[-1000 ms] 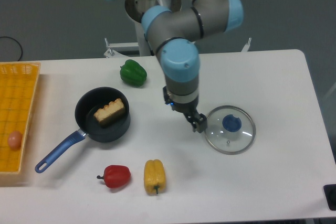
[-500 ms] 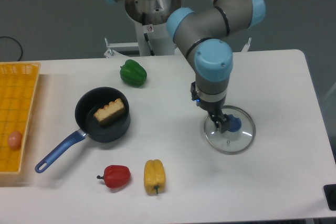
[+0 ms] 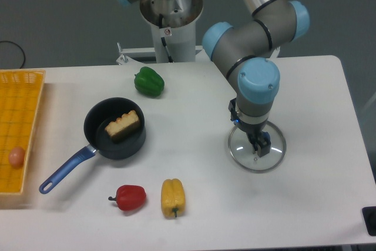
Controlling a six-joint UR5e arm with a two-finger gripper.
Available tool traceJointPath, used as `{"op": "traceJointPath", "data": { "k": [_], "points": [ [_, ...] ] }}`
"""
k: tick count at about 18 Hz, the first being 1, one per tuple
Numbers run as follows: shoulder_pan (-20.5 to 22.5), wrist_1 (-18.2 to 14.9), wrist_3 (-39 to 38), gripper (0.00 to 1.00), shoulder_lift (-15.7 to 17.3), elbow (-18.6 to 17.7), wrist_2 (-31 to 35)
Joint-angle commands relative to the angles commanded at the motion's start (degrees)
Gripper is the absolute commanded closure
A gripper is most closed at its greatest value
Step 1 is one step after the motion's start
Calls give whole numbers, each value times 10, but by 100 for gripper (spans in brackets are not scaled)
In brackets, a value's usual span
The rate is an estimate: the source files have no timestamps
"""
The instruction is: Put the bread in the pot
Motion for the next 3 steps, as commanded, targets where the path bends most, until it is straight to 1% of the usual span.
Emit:
{"op": "traceJointPath", "data": {
  "k": [3],
  "points": [
    [0, 1, 3, 1, -4, 1, 0]
  ]
}}
